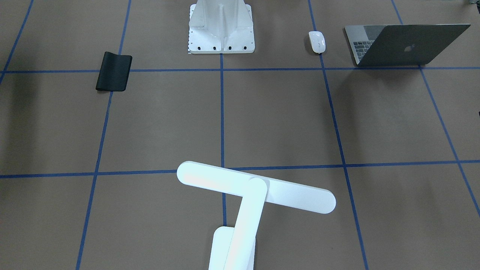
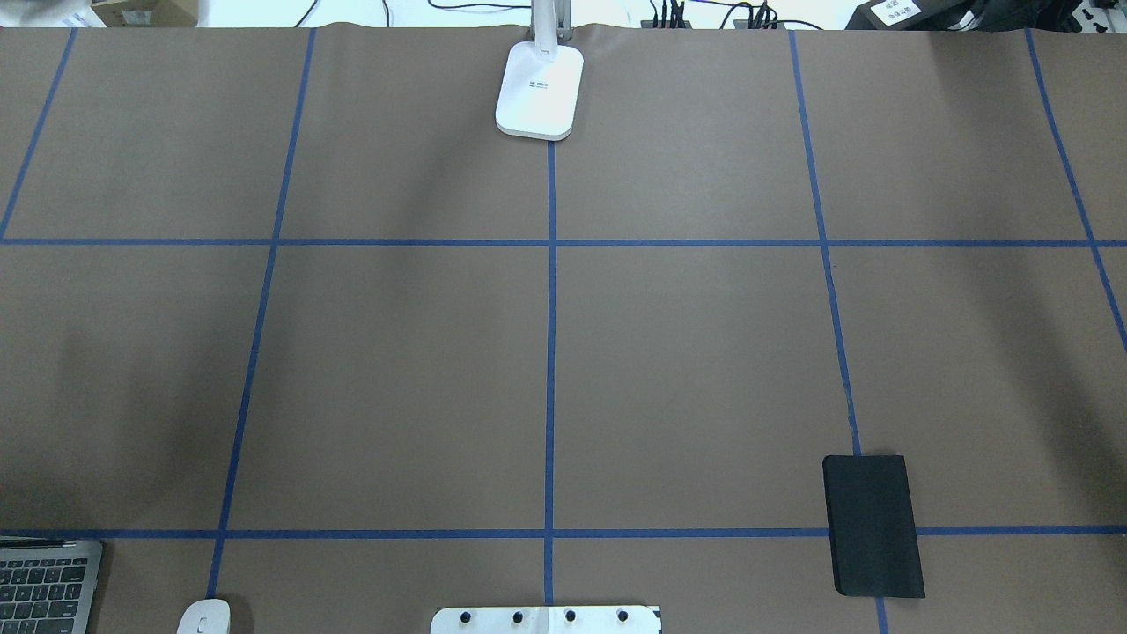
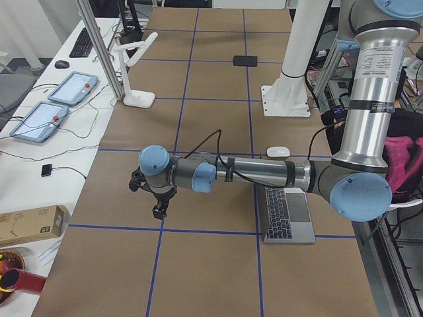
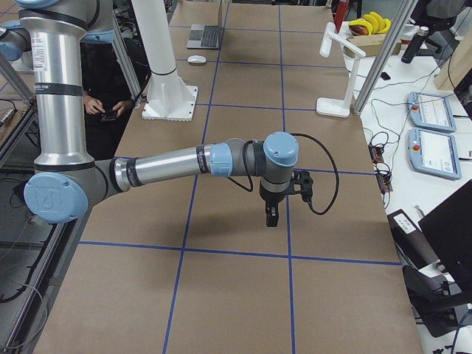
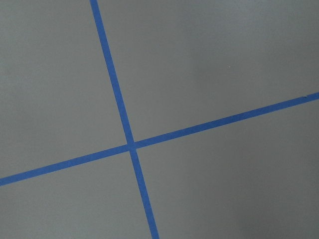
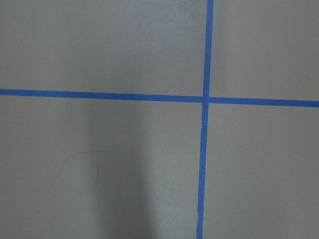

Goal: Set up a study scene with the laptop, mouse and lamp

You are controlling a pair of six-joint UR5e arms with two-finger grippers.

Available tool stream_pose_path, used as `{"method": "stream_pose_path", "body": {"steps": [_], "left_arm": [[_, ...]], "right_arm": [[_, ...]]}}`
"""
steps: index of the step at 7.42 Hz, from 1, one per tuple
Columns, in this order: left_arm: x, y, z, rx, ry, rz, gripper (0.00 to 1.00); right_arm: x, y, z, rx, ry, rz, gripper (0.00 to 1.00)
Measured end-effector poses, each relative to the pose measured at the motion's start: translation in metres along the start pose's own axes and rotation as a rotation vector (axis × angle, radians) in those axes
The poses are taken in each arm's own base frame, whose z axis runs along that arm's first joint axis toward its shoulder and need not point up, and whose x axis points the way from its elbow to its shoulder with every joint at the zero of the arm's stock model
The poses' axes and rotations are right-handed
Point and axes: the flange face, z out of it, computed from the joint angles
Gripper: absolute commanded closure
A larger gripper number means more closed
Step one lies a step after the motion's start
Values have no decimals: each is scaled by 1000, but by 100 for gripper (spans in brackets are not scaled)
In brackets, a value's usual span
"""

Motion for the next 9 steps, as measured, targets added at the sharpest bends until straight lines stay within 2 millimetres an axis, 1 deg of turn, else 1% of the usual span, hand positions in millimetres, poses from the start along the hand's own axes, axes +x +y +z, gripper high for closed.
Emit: {"method": "stream_pose_path", "body": {"steps": [1, 2, 3, 4, 5, 6, 7, 8, 9], "left_arm": [[21, 5, -17, 9, 1, 12, 0], [46, 22, -35, 19, 1, 30, 0], [66, 43, -47, 27, 5, 55, 0], [81, 61, -46, 17, 14, 100, 0], [91, 74, -39, -5, 24, 174, 0], [94, 87, -31, -28, 34, 263, 0], [93, 102, -25, -48, 46, 339, 0], [98, 119, -22, -61, 70, 395, 0], [109, 141, -23, -72, 103, 424, 0]], "right_arm": [[-22, -6, -4, 10, 5, -30, 1], [-39, -9, -6, 14, 1, -22, 1], [-50, -9, -7, 17, -6, -4, 1], [-61, -8, -8, 23, -17, -13, 1], [-74, -7, -9, 37, -43, -47, 1], [-85, -3, -6, 44, -74, -84, 1], [-98, 2, 2, 39, -97, -126, 1], [-111, 9, 13, 25, -112, -166, 1], [-116, 17, 22, 17, -120, -192, 1]]}}
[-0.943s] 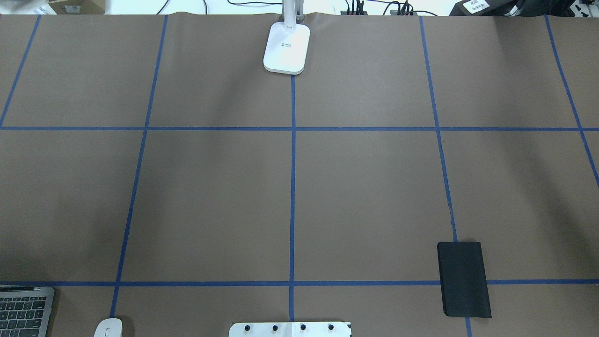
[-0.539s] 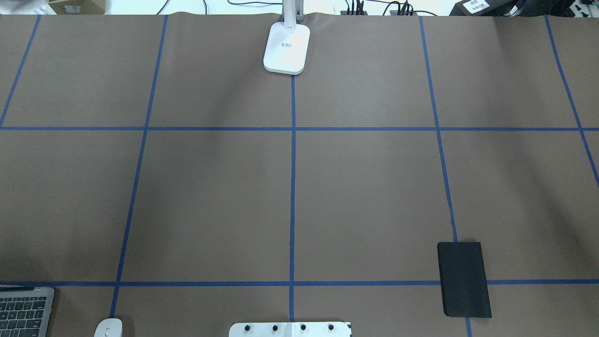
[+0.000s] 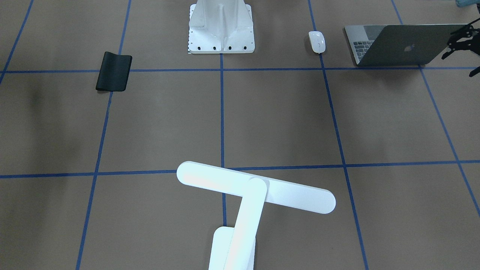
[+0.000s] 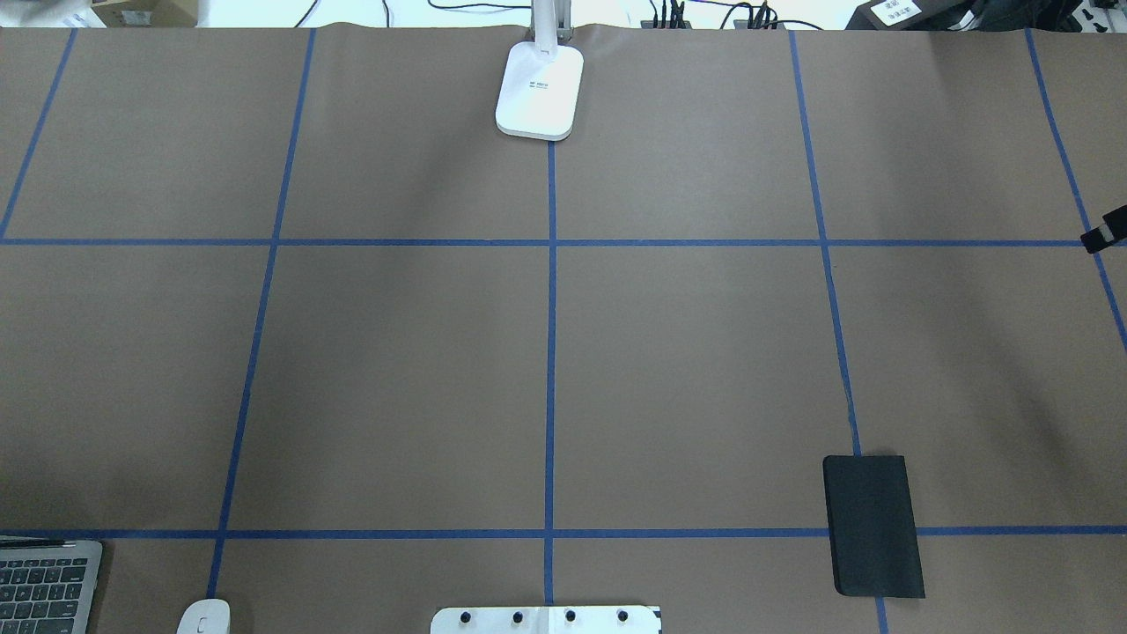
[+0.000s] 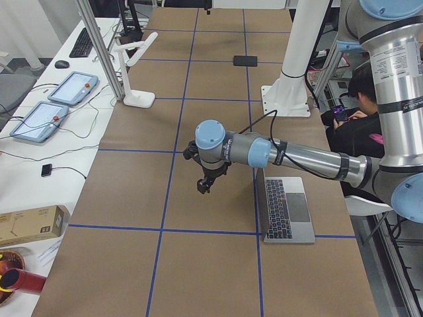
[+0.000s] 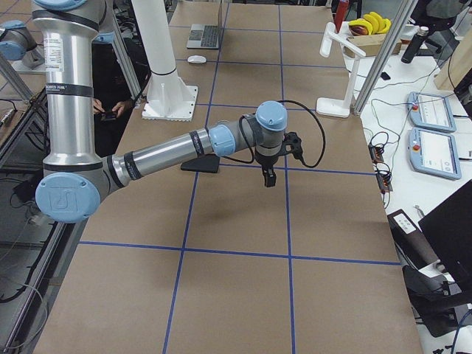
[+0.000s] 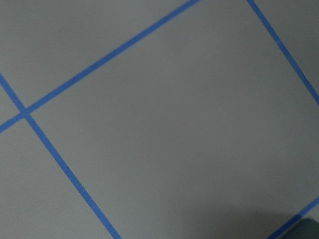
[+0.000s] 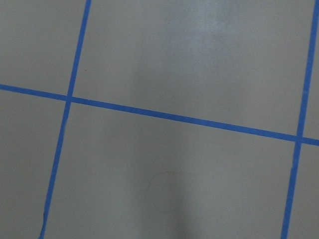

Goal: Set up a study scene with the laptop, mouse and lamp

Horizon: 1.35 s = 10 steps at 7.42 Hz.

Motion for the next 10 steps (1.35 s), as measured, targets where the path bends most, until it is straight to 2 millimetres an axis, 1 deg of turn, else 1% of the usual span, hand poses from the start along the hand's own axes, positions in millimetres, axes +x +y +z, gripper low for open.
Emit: {"method": "stream_pose_path", "body": {"steps": [1, 2, 3, 4, 6, 10], "left_arm": [[21, 15, 1, -10, 29, 18, 0], [38, 23, 2, -19, 58, 31, 0], [49, 29, 8, -34, 90, 36, 0], [58, 37, 18, -62, 126, 37, 0], [71, 45, 34, -102, 195, 43, 0], [85, 48, 48, -123, 282, 57, 0]], "right_arm": [[0, 7, 6, -1, -5, -16, 1], [2, 13, 9, 0, -7, -22, 1], [3, 15, 10, 0, -8, -22, 1], [4, 16, 12, -1, -7, -21, 1], [3, 15, 12, 0, -6, -26, 1], [1, 10, 10, 8, -3, -35, 1]]}}
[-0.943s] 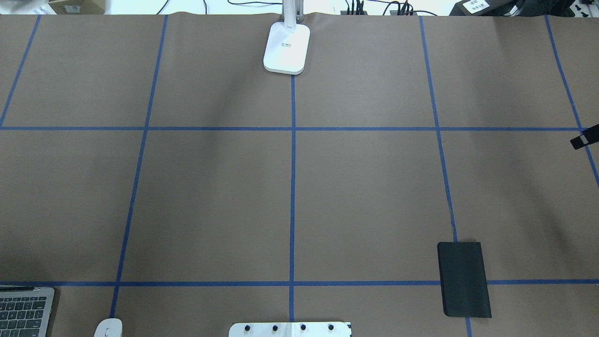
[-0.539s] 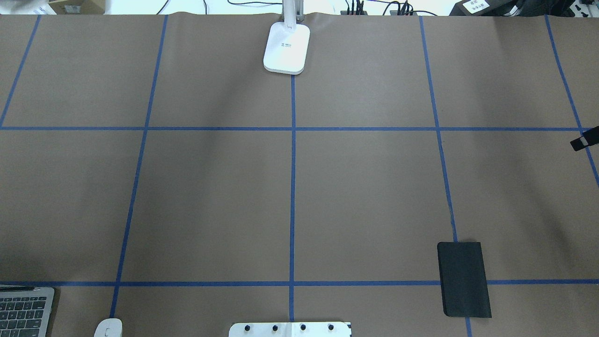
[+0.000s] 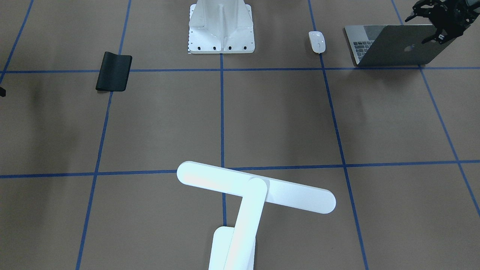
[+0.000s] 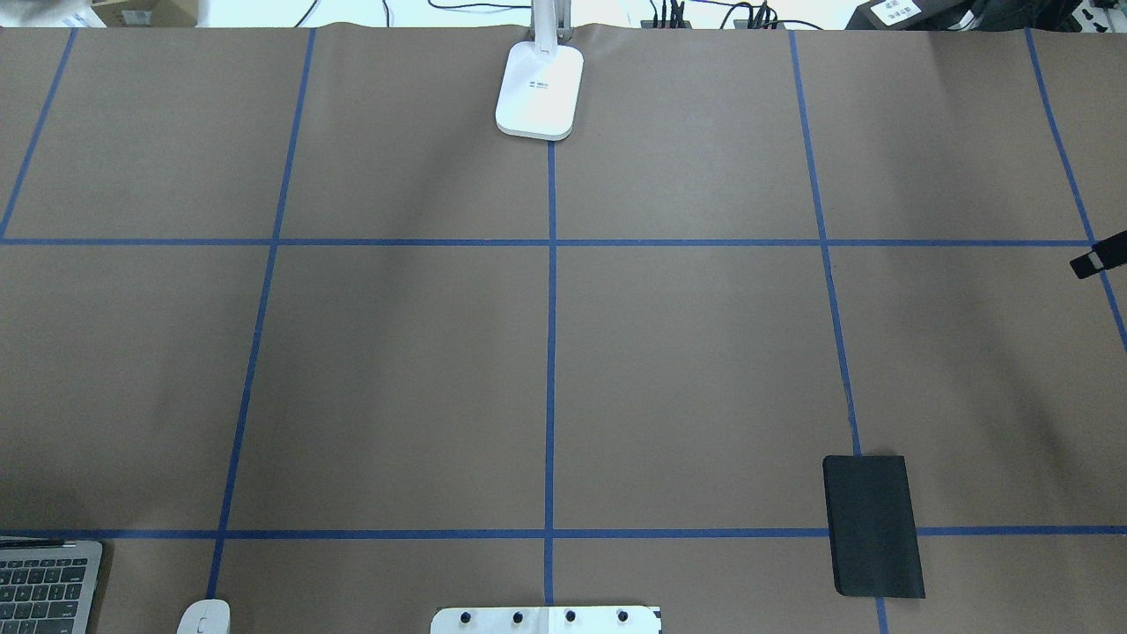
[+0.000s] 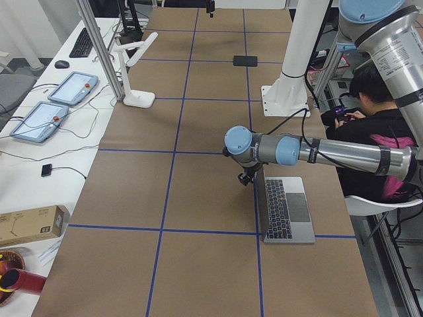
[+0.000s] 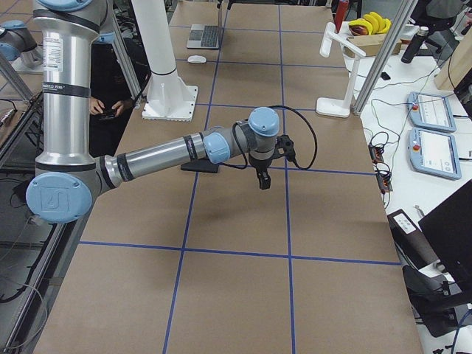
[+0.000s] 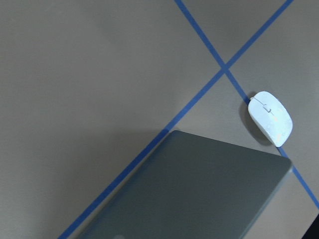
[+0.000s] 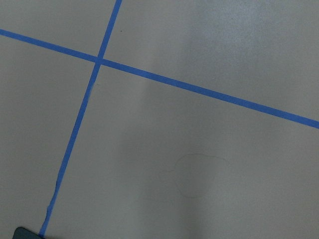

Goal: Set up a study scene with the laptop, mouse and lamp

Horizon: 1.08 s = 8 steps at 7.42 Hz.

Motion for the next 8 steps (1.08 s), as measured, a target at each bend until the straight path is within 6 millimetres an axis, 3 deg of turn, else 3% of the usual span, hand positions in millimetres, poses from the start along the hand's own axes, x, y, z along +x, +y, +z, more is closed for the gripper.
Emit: {"method": "stream_pose_path", "body": {"steps": [3, 8], "left_arm": [[7, -7, 13, -37, 26, 102, 1], [19, -25, 30, -73, 7, 267, 15]], "right_arm": [[1, 0, 1, -1, 5, 0, 1], [5, -1, 4, -6, 8, 5, 1]]}}
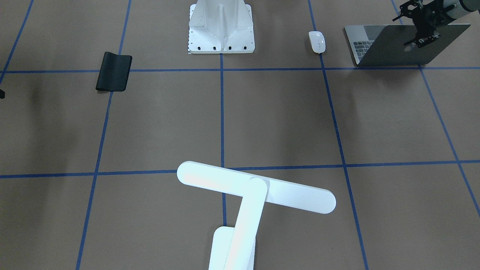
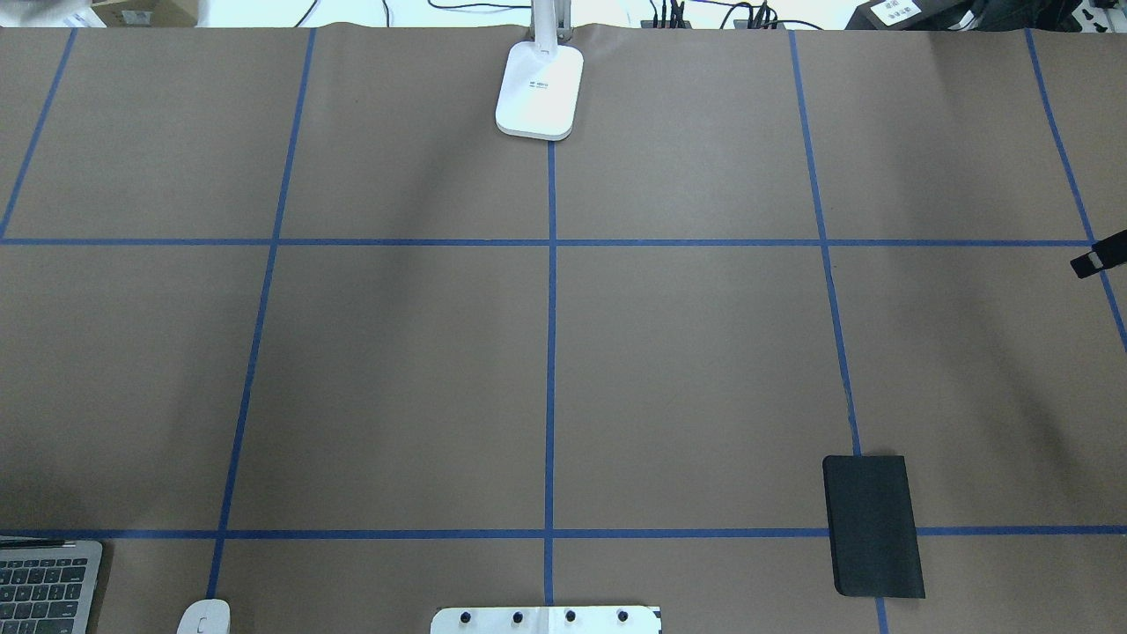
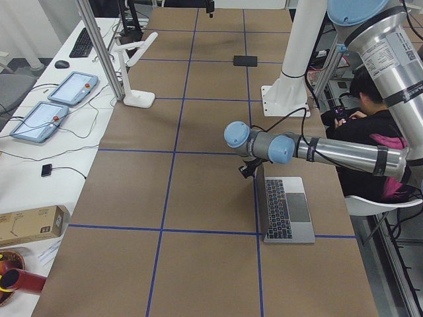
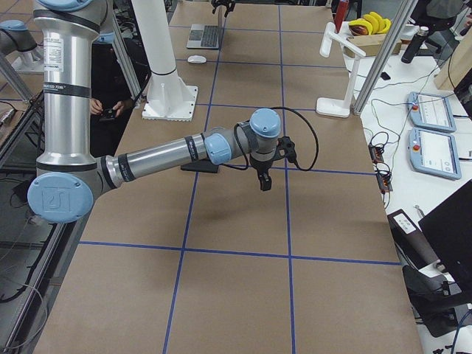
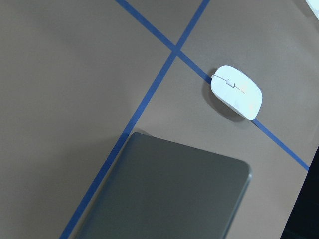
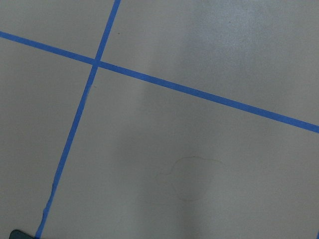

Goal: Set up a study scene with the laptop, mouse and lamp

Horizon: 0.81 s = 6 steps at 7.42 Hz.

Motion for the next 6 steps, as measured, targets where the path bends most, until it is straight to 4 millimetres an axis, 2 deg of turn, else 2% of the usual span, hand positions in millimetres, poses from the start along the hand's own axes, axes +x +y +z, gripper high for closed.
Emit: {"method": "stream_pose_path", "body": {"steps": [4, 5, 6], "left_arm": [[-7, -5, -2, -44, -77, 149, 27], [-8, -6, -2, -48, -86, 164, 34], [-8, -7, -4, -48, -95, 174, 48]], "right_arm": [[1, -1, 0, -1, 3, 2, 1], [1, -1, 1, -1, 3, 3, 1], [2, -1, 2, -3, 4, 5, 1]]}}
